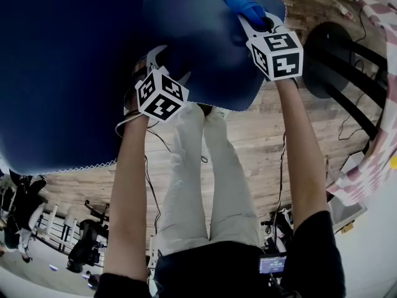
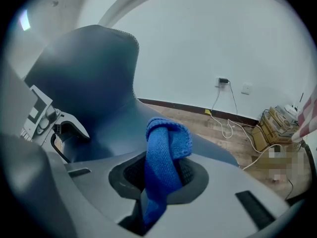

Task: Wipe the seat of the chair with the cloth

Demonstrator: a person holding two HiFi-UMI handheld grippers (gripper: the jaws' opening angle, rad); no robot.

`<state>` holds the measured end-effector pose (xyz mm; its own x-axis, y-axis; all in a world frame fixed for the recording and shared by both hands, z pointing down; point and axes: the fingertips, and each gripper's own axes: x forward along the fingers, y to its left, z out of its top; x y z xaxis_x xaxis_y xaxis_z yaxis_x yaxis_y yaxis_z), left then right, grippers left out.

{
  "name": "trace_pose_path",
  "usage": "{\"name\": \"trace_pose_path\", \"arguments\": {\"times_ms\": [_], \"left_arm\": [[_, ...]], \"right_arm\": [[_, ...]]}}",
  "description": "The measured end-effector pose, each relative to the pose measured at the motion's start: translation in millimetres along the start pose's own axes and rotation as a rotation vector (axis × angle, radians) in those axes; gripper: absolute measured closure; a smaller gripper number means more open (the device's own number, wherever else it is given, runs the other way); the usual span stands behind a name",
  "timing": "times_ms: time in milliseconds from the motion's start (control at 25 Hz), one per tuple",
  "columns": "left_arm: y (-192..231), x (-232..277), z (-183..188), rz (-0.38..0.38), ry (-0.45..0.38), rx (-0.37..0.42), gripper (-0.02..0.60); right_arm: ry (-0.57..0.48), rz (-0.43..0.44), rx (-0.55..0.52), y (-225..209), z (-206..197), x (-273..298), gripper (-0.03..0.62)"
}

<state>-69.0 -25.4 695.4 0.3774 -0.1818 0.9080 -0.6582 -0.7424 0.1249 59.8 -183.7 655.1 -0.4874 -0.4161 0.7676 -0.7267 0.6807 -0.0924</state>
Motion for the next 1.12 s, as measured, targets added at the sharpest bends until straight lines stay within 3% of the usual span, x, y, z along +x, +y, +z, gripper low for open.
{"name": "trace_pose_path", "arguments": {"times_ms": [680, 880, 1120], "left_arm": [[1.0, -0.9, -0.7, 0.001, -0.005, 0.001, 0.213], [0.0, -0.6, -0.9, 0.001, -0.006, -0.001, 0.213], [-0.1, -0.2, -0.9, 0.001, -0.007, 0.0, 0.213]], "right_arm": [[0.005, -0.158, 0.185, -74.2, -48.5, -51.7, 0.533], [0.075, -0.254, 0.219, -98.1, -73.7, -65.3, 0.533], [0.048, -0.224, 0.192, -84.1, -70.7, -64.7, 0.533]]}}
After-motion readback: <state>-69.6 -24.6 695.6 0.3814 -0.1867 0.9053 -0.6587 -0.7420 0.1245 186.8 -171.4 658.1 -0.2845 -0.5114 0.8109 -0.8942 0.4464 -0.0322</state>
